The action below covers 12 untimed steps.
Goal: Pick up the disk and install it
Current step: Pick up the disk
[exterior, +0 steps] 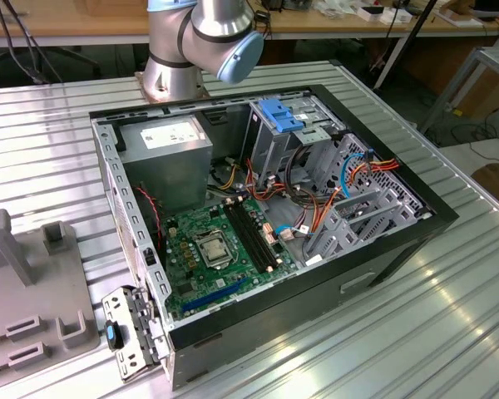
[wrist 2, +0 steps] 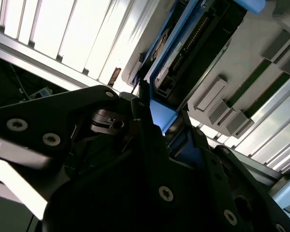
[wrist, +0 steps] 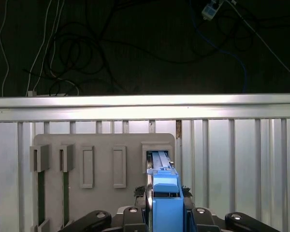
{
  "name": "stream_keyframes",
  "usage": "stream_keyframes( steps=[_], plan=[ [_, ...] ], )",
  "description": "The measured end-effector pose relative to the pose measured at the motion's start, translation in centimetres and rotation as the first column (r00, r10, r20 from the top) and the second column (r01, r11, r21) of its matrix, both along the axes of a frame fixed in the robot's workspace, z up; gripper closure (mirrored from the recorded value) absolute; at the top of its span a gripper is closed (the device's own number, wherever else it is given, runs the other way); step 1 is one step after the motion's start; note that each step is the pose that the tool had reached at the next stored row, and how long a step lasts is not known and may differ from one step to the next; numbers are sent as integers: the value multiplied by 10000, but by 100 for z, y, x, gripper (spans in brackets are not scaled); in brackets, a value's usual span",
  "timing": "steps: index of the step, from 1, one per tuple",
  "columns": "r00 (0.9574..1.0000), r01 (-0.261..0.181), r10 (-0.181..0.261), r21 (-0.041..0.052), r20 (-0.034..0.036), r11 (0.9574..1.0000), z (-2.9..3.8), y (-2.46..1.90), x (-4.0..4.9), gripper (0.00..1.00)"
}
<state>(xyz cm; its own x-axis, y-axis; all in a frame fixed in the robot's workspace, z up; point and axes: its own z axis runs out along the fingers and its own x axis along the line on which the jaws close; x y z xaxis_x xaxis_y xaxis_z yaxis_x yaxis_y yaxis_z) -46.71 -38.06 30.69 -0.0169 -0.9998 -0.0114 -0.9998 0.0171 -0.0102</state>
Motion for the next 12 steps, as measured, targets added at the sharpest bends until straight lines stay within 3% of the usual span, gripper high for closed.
stream_keyframes(
  steps=[6,12],
  plan=[
    [10000,0,0,-1,-3,10000,55,0,0,63],
    [10000,0,0,-1,-2,10000,162,0,0,63]
  ],
)
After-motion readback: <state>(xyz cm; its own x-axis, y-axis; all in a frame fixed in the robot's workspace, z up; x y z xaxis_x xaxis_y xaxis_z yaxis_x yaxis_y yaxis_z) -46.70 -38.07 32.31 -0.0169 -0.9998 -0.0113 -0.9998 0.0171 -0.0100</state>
